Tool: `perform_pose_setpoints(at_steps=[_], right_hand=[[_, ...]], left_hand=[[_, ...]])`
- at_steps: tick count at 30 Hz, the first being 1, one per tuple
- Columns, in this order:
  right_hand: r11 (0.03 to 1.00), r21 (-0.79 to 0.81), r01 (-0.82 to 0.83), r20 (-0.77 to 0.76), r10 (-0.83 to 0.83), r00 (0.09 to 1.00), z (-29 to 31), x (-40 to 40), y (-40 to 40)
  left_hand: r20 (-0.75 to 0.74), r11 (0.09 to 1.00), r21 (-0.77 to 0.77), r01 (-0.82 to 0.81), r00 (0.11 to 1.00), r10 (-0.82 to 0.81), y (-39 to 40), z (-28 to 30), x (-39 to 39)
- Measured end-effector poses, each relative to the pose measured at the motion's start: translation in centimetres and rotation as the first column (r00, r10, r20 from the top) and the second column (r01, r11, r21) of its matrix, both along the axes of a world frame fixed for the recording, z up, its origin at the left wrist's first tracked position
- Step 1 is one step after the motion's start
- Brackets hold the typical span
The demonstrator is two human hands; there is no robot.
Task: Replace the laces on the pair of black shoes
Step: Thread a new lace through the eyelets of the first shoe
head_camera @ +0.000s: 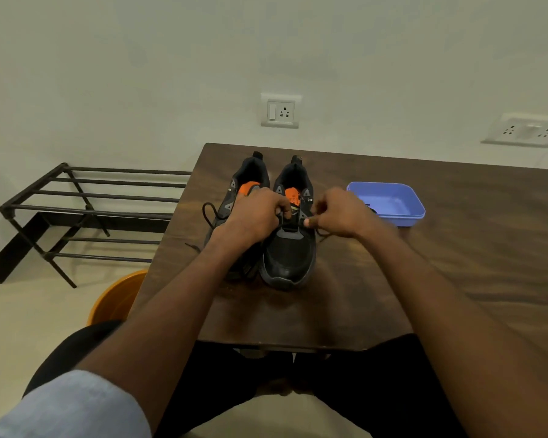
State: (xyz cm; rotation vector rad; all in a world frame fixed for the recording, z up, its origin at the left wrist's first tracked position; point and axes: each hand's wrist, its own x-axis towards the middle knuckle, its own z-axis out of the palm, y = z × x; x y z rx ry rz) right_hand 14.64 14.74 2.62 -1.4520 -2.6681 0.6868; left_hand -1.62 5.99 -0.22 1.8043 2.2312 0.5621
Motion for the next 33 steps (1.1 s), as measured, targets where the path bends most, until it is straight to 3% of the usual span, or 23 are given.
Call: perform_pose_setpoints(at_steps=[3, 5, 7, 8, 9, 10, 12, 13, 15, 17, 20, 23, 25, 26, 28, 30, 31, 33], right_hand=[[1.0, -0.024, 0.008, 0.01, -0.008, 1.0, -0.7, -0.8, 0.1], [0.984, 0.055, 0.17, -0.13, -0.162, 0.978, -0.5, -0.7, 0.5], [0.88, 0.113, 0.461, -0.427, -0.376, 0.822, 0.7, -0.2, 0.8], [0.803, 0.123, 0.582, -0.567, -0.425, 0.706, 1.3, 0.2, 1.0], [0.742, 0.179, 0.647, -0.629, -0.419, 0.655, 1.8, 0.5, 1.1], [0.711, 0.277, 0.646, -0.614, -0.386, 0.688, 2.0, 0.8, 1.2], [0.761, 0.46, 0.457, -0.383, -0.295, 0.875, 1.5, 0.8, 1.2], [0.822, 0.465, 0.33, -0.256, -0.232, 0.938, 1.1, 0.4, 0.9], [0.946, 0.3, 0.121, -0.087, -0.099, 0.991, 0.4, -0.5, 0.4], [0.999, 0.024, 0.039, -0.012, -0.038, 0.999, -0.3, -1.2, 0.0], [0.997, -0.064, 0.038, 0.032, -0.036, 0.999, -0.6, -1.4, 0.1], [0.958, 0.083, 0.273, -0.143, -0.26, 0.955, 0.1, -0.5, 0.7], [0.808, 0.253, 0.532, -0.394, -0.416, 0.82, 1.1, 0.4, 1.4], [0.747, 0.324, 0.58, -0.449, -0.418, 0.79, 1.4, 0.9, 1.6], [0.745, 0.441, 0.501, -0.338, -0.379, 0.861, 1.7, 1.1, 1.5], [0.841, 0.452, 0.297, -0.121, -0.272, 0.955, 1.3, 0.5, 1.0], [0.898, 0.396, 0.192, -0.049, -0.189, 0.981, 1.1, 0.1, 0.6], [0.989, 0.138, 0.05, 0.001, -0.051, 0.999, 0.6, -0.7, 0.2]], left_hand=[[0.069, 1.0, -0.011, 0.01, 0.998, -0.009, 0.3, -0.4, -0.1], [0.083, 1.0, -0.001, -0.009, 0.997, 0.009, 0.6, -0.7, -0.3], [0.106, 1.0, -0.009, -0.018, 0.994, 0.019, 0.8, -0.7, -0.6], [0.118, 1.0, -0.008, -0.018, 0.993, 0.019, 0.9, -0.8, -0.7], [0.129, 1.0, 0.001, -0.019, 0.992, 0.019, 1.0, -0.9, -0.8], [0.135, 1.0, 0.008, -0.022, 0.991, 0.021, 1.1, -0.9, -0.8], [0.152, 1.0, 0.014, -0.021, 0.988, 0.018, 1.1, -0.9, -0.9], [0.16, 1.0, 0.011, -0.021, 0.987, 0.018, 1.1, -0.8, -0.8], [0.173, 1.0, 0.012, -0.015, 0.985, 0.012, 1.0, -0.7, -0.8], [0.167, 1.0, 0.015, 0.0, 0.986, -0.003, 1.0, -0.6, -0.8], [0.178, 1.0, 0.002, 0.011, 0.984, -0.011, 1.1, -0.8, -0.9], [0.184, 1.0, 0.012, 0.016, 0.983, -0.018, 1.1, -0.7, -1.1], [0.193, 1.0, 0.019, 0.015, 0.981, -0.018, 1.2, -0.8, -1.2], [0.198, 1.0, 0.022, 0.015, 0.98, -0.02, 1.2, -0.8, -1.3], [0.203, 1.0, 0.027, 0.016, 0.979, -0.022, 1.2, -0.9, -1.4], [0.206, 0.999, 0.035, 0.018, 0.978, -0.025, 1.3, -0.9, -1.4], [0.207, 0.999, 0.037, 0.019, 0.978, -0.026, 1.2, -0.9, -1.4], [0.203, 0.999, 0.044, 0.025, 0.979, -0.033, 1.1, -0.8, -1.3]])
